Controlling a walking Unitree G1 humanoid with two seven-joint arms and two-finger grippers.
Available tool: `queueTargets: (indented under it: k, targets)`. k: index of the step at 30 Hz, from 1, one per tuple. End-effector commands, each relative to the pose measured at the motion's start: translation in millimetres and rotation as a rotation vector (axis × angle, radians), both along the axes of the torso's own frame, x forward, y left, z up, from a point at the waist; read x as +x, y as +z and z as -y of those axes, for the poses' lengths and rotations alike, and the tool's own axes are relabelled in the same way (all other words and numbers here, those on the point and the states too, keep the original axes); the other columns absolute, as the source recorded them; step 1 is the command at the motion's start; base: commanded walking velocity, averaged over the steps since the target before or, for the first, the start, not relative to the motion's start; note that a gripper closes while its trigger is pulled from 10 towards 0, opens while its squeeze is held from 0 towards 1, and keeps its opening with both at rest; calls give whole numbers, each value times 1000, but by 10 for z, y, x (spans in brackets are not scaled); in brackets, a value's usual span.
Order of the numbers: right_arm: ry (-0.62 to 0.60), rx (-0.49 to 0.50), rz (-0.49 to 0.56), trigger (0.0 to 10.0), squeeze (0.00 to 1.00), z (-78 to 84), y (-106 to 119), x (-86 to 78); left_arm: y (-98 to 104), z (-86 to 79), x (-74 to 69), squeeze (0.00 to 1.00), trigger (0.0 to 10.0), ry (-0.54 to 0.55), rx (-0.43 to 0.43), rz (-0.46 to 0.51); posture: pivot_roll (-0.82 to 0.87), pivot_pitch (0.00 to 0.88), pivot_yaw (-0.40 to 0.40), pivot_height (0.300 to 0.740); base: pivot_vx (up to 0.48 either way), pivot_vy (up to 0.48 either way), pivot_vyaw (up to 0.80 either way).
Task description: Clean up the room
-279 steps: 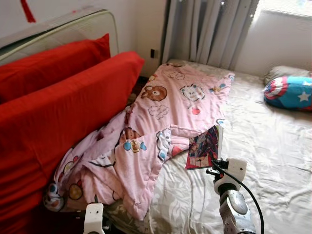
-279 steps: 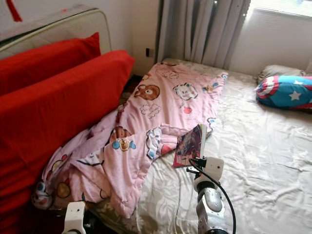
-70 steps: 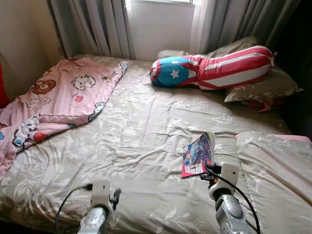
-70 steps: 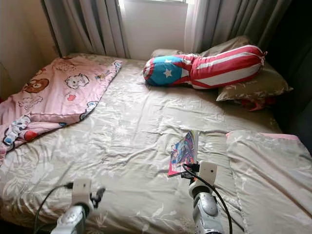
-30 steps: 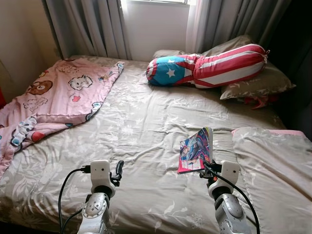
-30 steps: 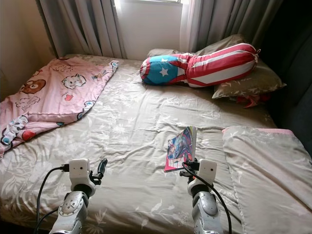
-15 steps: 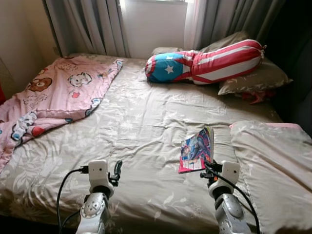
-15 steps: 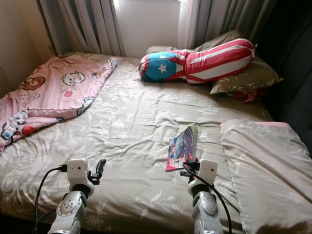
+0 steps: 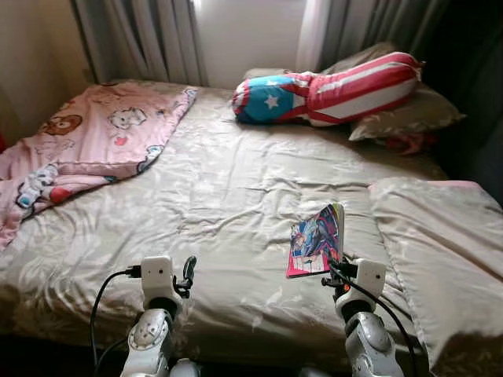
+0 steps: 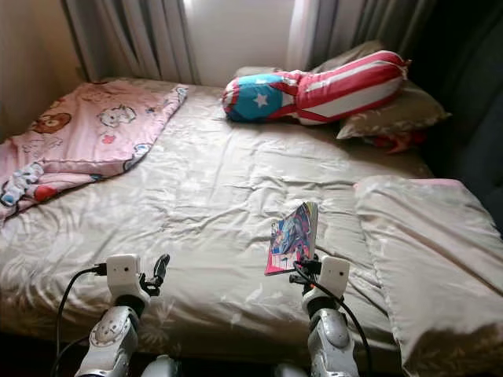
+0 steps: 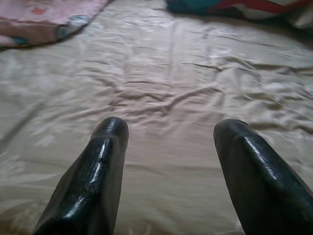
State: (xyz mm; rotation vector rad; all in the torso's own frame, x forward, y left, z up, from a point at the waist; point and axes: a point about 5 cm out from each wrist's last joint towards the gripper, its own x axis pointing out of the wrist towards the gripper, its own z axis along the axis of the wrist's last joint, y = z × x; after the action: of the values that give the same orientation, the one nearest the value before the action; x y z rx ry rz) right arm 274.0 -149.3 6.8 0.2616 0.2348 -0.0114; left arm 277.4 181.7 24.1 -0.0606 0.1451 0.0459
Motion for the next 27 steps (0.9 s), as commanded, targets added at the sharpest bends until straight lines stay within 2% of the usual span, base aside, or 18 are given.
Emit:
queueTargets:
  k: [1, 14, 27]
  targets:
    - [-15, -3, 66, 10000, 0, 48, 108, 63, -7, 43, 5, 0, 10000, -14, -16, -10, -29, 10, -51, 650, 0, 0, 0]
    - [-12, 0, 76, 10000, 0, 49, 123, 73, -2, 67, 4, 0, 10000, -24, -30, -9, -30, 10, -53, 650, 0, 0, 0]
    - [-2, -4, 77, 10000, 0, 41, 128, 84, 3, 76, 10, 0, 10000, -27, -33, -6, -31, 5, -54, 650, 317, 0, 0]
